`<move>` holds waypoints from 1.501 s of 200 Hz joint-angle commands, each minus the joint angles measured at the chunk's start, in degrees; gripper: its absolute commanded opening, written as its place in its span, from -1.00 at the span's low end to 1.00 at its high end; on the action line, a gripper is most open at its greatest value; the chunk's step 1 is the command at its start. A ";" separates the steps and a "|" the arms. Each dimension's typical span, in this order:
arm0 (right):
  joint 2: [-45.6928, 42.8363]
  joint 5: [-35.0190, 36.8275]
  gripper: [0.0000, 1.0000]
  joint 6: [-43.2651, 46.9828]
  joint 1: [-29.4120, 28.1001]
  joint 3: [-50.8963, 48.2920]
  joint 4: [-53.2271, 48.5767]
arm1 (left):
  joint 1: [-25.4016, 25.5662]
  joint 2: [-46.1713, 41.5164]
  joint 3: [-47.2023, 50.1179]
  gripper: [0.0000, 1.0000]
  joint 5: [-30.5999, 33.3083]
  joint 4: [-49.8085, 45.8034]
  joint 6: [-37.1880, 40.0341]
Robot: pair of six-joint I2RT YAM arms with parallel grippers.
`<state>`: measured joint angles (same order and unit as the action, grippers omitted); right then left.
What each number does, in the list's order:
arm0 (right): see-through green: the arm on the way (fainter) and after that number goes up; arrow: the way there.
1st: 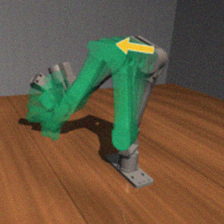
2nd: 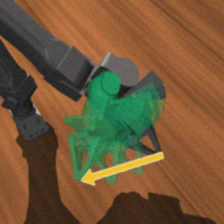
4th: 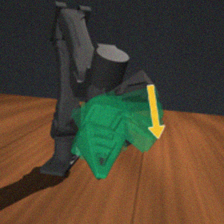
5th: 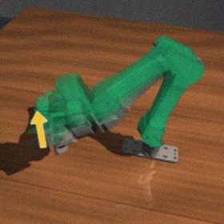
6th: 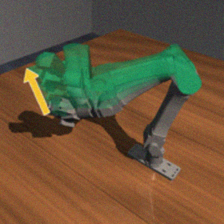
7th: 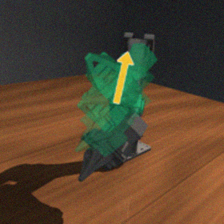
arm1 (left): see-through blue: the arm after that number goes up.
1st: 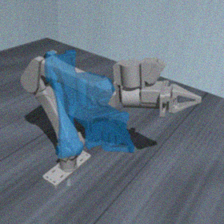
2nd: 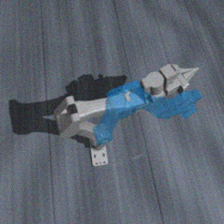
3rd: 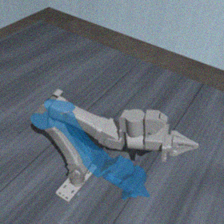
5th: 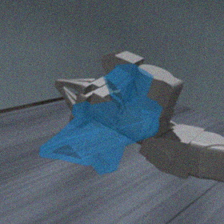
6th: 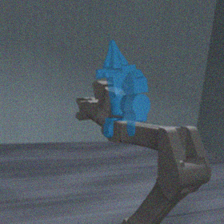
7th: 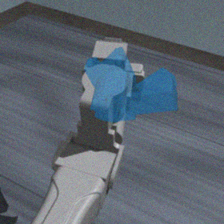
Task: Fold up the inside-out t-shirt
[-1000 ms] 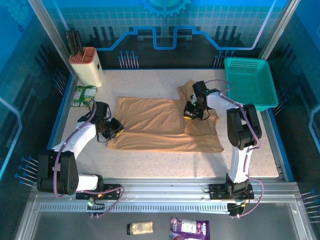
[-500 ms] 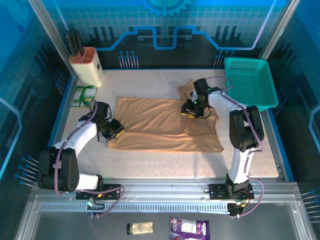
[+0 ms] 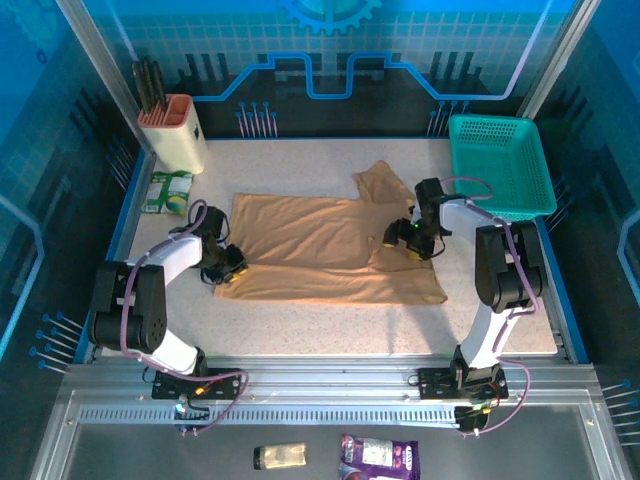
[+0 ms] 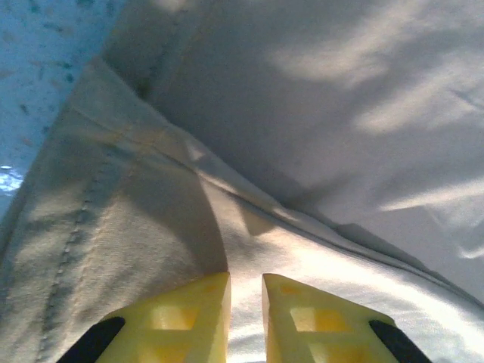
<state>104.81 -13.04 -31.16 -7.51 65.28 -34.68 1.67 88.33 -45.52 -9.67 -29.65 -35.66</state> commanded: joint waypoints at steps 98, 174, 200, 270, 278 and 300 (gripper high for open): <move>-9.25 -2.89 0.48 -0.35 -1.63 -0.47 -1.51 | 0.15 -10.83 5.85 -0.60 -0.67 -2.79 -3.46; 2.77 10.45 -0.31 -0.98 -12.55 13.81 -9.43 | 0.17 -10.84 3.46 -0.59 -1.75 -4.15 -2.29; 6.39 15.97 -0.49 -0.44 -14.39 17.64 -12.91 | 0.17 -10.82 4.04 -0.60 -1.64 -3.77 -2.14; 11.55 18.73 -0.54 0.04 -15.87 19.98 -13.61 | 0.17 -10.26 5.47 -0.60 -1.58 -2.55 -2.14; 12.18 18.90 -0.55 0.18 -15.88 20.09 -13.48 | 0.17 -10.20 5.45 -0.60 -1.49 -2.52 -2.14; 13.76 18.82 -0.57 0.31 -15.94 20.43 -12.92 | 0.18 -10.11 5.44 -0.60 -1.41 -2.52 -2.01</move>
<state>116.31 4.43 -31.64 -22.48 83.94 -46.50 1.67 78.30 -40.99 -10.33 -32.01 -38.20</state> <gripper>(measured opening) 0.224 0.200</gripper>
